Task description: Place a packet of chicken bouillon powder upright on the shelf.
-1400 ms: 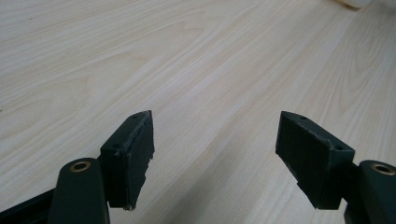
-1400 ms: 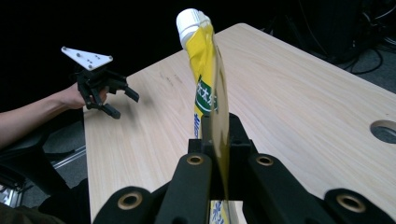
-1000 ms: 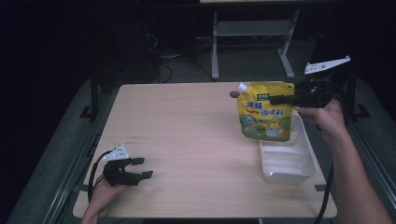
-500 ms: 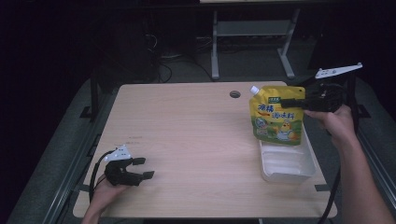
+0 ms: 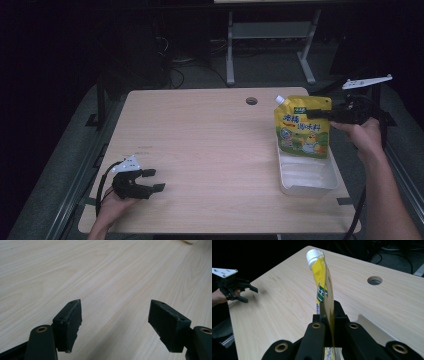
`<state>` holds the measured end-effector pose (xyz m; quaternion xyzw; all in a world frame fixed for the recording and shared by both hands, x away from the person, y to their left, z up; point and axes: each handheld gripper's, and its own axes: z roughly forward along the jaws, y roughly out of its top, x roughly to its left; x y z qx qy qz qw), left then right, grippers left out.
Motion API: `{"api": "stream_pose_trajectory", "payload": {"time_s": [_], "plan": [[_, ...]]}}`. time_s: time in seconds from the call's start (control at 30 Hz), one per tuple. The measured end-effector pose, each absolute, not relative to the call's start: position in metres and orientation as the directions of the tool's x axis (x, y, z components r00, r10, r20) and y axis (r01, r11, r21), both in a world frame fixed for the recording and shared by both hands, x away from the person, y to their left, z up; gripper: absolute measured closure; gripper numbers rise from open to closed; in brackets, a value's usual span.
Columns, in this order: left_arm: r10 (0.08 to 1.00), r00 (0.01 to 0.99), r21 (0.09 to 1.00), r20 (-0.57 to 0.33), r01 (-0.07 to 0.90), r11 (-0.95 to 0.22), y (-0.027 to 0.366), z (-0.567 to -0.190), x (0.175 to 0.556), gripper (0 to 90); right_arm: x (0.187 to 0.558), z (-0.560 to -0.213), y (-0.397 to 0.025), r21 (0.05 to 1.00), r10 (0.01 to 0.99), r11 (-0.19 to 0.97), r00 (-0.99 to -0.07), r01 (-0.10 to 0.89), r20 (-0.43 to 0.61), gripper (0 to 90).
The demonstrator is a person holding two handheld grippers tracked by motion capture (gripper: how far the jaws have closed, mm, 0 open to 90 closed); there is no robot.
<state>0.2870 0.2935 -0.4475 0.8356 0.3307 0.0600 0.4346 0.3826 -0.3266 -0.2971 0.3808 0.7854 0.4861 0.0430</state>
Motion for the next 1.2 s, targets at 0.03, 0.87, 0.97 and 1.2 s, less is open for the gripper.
{"api": "stream_pose_trajectory", "payload": {"time_s": [0.03,0.87,0.97,1.2], "plan": [[0.603,0.776,0.766,-0.186,0.499,-0.406,0.293,-0.447,0.287,26.7,0.384,-0.301,-0.327,0.796,0.646,0.237,-0.702,0.557,0.299,89.7],[0.61,0.77,0.764,-0.187,0.504,-0.403,0.293,-0.447,0.285,26.7,0.38,-0.337,-0.336,0.796,0.675,0.208,-0.672,0.569,0.305,87.8],[0.607,0.773,0.762,-0.187,0.504,-0.406,0.292,-0.447,0.285,26.7,0.378,-0.336,-0.338,0.797,0.677,0.202,-0.669,0.569,0.307,87.2],[0.611,0.769,0.763,-0.188,0.506,-0.401,0.293,-0.447,0.286,26.4,0.375,-0.336,-0.345,0.797,0.682,0.192,-0.662,0.573,0.312,87.5]]}}
